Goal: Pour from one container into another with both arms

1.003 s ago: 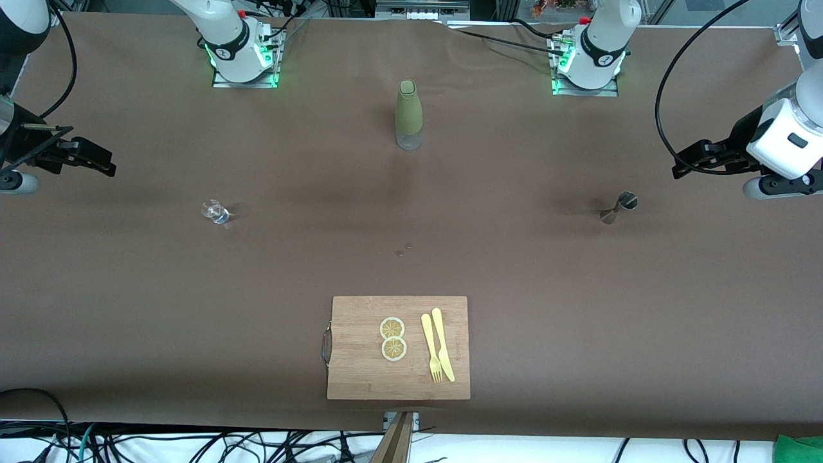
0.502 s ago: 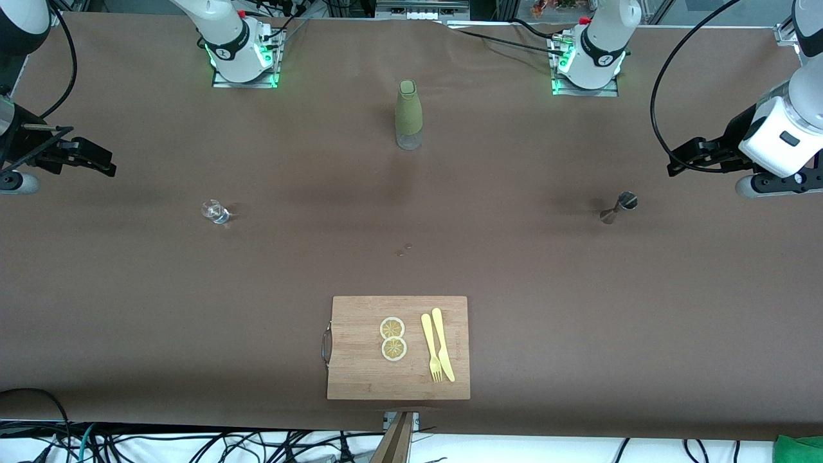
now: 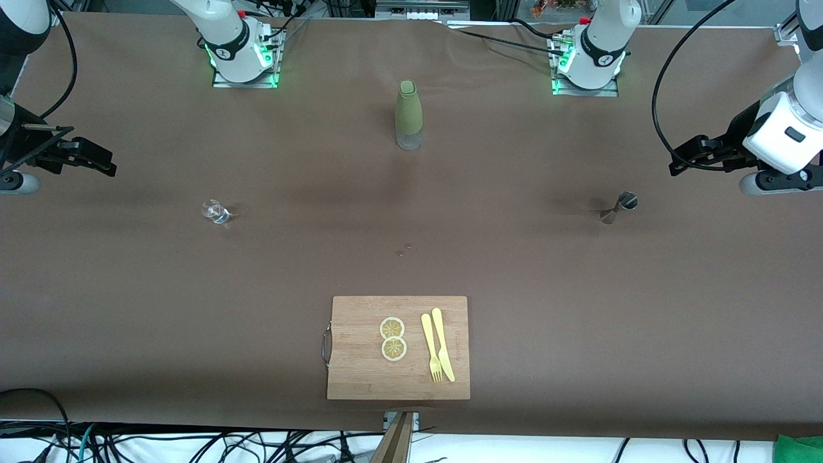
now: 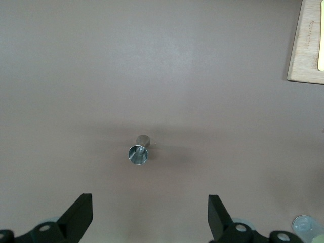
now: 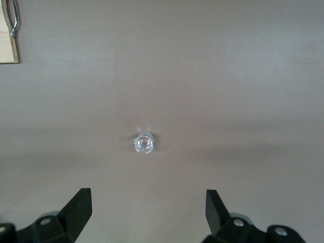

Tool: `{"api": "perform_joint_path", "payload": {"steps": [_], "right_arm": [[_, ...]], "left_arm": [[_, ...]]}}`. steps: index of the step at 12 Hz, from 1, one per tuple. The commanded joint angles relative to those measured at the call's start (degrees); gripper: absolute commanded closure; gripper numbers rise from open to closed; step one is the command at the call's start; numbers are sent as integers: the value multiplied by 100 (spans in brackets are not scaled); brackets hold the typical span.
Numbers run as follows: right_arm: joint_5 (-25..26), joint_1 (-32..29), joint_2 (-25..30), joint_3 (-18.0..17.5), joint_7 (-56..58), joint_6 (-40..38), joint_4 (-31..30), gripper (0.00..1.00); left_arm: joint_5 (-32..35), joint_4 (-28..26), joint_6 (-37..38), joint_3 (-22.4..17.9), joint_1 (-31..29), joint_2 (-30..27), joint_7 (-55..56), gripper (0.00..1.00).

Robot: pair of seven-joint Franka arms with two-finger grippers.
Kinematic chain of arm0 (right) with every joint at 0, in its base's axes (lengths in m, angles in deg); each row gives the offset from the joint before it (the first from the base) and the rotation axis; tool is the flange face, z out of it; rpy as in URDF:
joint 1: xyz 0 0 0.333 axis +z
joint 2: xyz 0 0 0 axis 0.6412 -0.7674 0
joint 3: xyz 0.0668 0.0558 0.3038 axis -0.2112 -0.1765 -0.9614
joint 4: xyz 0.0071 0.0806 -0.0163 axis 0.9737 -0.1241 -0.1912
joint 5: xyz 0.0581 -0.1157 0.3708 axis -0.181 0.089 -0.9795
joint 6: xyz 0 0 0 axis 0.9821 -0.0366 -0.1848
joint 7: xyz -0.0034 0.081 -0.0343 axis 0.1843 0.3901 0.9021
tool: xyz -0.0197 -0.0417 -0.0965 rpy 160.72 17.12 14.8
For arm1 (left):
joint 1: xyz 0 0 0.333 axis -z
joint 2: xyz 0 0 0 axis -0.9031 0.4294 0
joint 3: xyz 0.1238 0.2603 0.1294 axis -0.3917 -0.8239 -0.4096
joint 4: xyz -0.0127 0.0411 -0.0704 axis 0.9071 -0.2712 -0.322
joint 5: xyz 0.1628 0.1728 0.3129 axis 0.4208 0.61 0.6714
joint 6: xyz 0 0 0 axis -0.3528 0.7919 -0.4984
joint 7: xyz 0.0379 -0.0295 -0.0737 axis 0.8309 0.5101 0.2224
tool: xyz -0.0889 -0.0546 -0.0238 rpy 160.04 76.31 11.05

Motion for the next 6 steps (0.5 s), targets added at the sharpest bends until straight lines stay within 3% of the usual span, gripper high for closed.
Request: {"api": "perform_joint_path", "payload": {"steps": [1,6], "right_arm": [[-12,-10,76,-11,18,-47,-56,0],[-12,-10,76,-11,26,-47,-56,0]], "left_arm": [[55,195,138,4,12,-20,-74,0],[-24,300,463,-66,-119,-72,-1196,0]]}}
